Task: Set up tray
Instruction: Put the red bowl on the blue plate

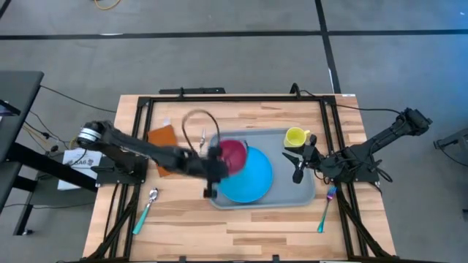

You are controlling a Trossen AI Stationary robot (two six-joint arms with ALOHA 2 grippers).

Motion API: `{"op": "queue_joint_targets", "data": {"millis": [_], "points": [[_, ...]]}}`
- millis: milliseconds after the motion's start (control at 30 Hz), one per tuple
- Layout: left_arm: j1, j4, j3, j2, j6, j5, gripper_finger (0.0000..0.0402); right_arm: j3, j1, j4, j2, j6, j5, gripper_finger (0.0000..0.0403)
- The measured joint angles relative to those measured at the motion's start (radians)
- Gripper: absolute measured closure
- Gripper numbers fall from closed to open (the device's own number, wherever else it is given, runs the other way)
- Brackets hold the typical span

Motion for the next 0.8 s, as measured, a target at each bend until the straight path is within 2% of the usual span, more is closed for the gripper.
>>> {"op": "queue_joint_targets", "data": {"millis": [200,367,600,800], "points": [[-0.073,-0.045,0.102,0.182,0.176,0.02,0.0401,0.0,0.0,0.005,0.0,0.0,-0.002,0.031],[-0.07,-0.131,0.229,0.306,0.29,0.101,0.0401,0.0,0.003,0.003,0.0,0.001,-0.016,0.031],[-0.046,-0.35,0.398,0.421,0.271,0.109,0.0401,0.0,0.003,0.002,0.0,0.001,-0.041,0.031],[-0.025,-0.367,0.416,0.43,0.224,0.114,0.038,0.0,0.003,-0.005,0.0,0.001,-0.051,0.031]]}}
